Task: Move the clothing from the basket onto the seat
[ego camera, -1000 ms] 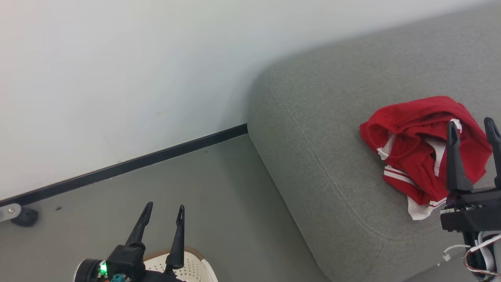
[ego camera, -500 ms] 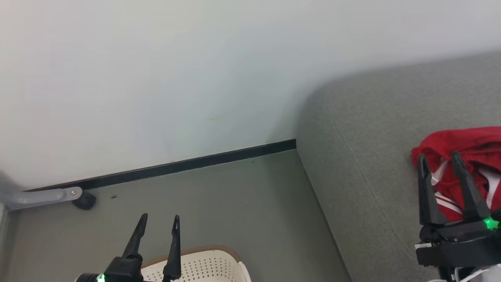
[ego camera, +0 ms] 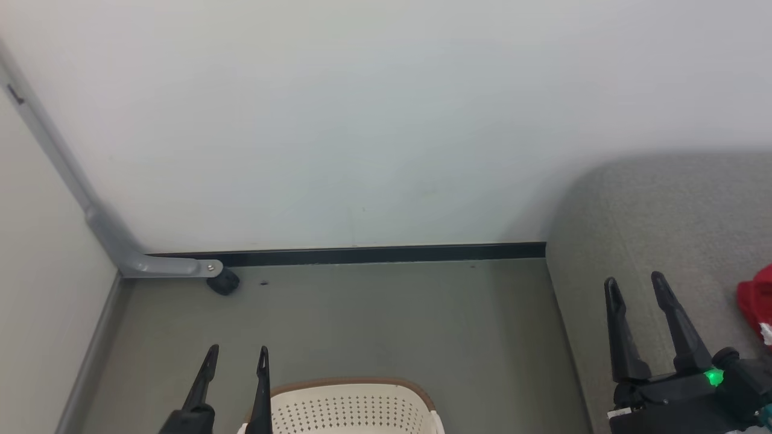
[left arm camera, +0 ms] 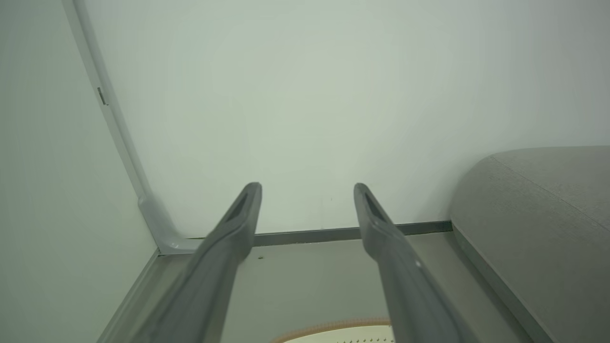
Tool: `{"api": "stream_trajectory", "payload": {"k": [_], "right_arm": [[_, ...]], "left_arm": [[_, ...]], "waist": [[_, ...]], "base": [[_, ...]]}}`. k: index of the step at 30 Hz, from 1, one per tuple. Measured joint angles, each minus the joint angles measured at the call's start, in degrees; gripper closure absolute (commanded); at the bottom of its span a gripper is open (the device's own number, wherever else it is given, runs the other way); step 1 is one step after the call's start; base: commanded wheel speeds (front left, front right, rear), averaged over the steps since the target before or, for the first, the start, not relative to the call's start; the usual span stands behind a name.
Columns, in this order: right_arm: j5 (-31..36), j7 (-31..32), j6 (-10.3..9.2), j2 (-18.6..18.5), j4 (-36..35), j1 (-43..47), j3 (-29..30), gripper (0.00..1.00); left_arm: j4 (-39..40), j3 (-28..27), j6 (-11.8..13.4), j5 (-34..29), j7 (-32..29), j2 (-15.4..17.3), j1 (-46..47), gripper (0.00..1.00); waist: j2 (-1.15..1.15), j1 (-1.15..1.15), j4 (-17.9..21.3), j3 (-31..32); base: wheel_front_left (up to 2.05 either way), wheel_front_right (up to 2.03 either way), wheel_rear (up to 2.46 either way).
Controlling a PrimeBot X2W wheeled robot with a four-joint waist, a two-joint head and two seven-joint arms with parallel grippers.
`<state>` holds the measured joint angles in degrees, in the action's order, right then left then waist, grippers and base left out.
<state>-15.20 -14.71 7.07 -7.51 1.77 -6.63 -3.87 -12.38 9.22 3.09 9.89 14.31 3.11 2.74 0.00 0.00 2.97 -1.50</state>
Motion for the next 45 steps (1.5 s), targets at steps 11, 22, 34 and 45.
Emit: {"api": "stream_trajectory", "payload": {"k": [11,22,34,45], "right_arm": [[0.87,0.0,0.0,1.11,2.94,1.51,-3.16,0.0],[1.11,0.01,0.0,1.29,7.27,3.6,-5.45,0.0],[1.44,0.01,0.0,2.03,8.99,3.88,-5.83,0.0],[1.44,0.01,0.0,2.04,9.32,3.93,-4.52,0.0]], "left_arm": [[-0.38,-1.69,0.94,-0.33,0.0,0.0,-3.36,0.0],[-1.25,-3.57,1.52,0.05,0.0,-0.04,-4.44,0.0],[-1.2,-3.32,-0.09,0.79,0.0,-0.09,-4.49,0.0],[-1.02,-3.37,-2.18,1.81,0.0,-0.25,-4.49,0.0]], "waist": [[0.01,0.0,-6.46,1.38],[0.0,0.0,-7.92,2.28],[0.01,0.0,-6.41,2.52],[0.01,0.0,-5.53,2.45]], "base": [[0.0,0.0,0.0],[0.0,0.0,0.0],[0.0,0.0,0.0],[0.0,0.0,0.0]]}}
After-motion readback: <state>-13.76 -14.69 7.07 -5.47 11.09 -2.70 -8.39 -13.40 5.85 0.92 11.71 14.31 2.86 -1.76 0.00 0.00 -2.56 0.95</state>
